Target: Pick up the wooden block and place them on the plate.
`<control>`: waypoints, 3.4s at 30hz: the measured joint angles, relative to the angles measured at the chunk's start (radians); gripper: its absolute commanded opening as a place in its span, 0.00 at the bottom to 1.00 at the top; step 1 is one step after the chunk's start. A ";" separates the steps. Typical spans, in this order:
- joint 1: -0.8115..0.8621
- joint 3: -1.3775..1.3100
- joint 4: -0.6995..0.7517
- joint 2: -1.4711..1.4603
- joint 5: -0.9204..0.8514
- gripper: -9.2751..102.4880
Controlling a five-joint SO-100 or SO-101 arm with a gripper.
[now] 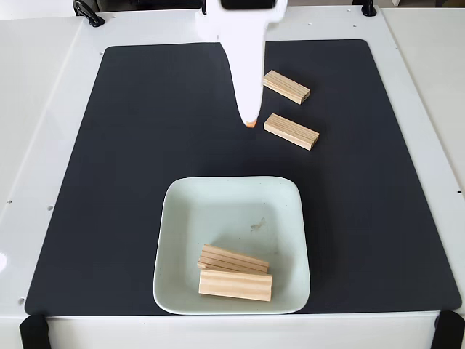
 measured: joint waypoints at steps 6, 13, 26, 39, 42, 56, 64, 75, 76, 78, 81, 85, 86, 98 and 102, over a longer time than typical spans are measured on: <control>-0.018 0.270 -0.017 0.291 0.000 0.08; -0.043 0.568 -0.017 0.589 0.000 0.08; -0.140 1.026 -0.017 0.945 -0.081 0.08; -0.239 1.028 0.216 0.813 -0.689 0.08; -0.261 0.913 0.353 0.712 -0.888 0.08; -0.255 0.624 0.657 0.466 -1.804 0.08; -0.253 0.624 0.749 0.477 -1.743 0.27; -0.249 0.781 0.652 0.511 -1.868 0.43; -0.249 0.802 0.615 0.509 -1.881 0.43; -0.249 0.861 0.537 0.491 -1.908 0.43; -0.215 0.905 0.448 0.456 -1.948 0.43; -0.215 0.911 0.397 0.390 -1.962 0.43; -0.218 0.911 0.393 0.370 -1.962 0.43; -0.224 0.911 0.385 0.304 -1.937 0.43; -0.262 0.911 0.388 0.304 -1.899 0.43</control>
